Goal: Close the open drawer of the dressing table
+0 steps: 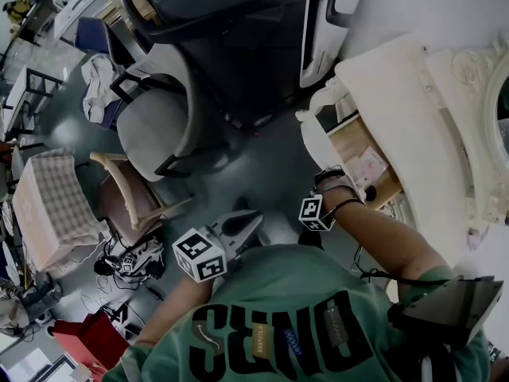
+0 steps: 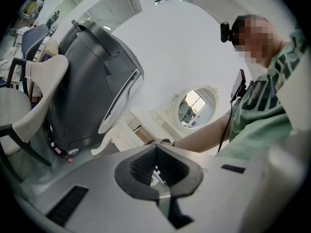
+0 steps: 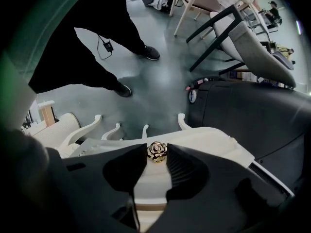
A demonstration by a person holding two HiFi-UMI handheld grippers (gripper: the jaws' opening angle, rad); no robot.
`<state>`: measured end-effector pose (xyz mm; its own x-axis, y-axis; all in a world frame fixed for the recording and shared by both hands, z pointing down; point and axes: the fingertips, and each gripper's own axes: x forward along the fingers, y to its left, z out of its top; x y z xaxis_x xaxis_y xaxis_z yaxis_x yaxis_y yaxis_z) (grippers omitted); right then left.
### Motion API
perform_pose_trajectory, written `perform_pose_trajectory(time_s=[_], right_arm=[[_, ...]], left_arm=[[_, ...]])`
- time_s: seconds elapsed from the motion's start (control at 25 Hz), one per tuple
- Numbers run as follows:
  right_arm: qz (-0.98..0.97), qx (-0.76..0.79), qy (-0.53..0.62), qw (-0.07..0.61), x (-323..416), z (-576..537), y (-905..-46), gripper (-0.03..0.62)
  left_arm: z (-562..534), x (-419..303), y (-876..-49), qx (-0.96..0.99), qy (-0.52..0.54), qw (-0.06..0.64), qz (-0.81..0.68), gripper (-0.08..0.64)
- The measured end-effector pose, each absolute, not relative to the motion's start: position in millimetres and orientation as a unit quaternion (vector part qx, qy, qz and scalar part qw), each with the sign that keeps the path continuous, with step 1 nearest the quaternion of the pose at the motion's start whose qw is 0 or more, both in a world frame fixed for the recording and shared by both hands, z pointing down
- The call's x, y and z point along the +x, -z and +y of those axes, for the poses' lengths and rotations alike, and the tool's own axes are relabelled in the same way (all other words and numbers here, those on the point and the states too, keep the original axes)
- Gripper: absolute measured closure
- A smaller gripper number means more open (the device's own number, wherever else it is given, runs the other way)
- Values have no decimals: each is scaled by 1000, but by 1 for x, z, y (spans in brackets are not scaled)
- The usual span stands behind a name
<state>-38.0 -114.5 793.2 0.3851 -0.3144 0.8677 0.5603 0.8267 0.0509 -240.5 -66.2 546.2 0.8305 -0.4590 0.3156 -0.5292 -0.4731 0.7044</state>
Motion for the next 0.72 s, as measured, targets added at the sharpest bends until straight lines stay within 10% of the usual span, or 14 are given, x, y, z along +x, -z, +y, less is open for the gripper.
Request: perform_pose_trajectory(time_s=[0.72], right_arm=[[-476, -101, 239, 840, -4, -139, -795, 462]], left_arm=[[-73, -231, -549, 858, -49, 428, -281, 554]])
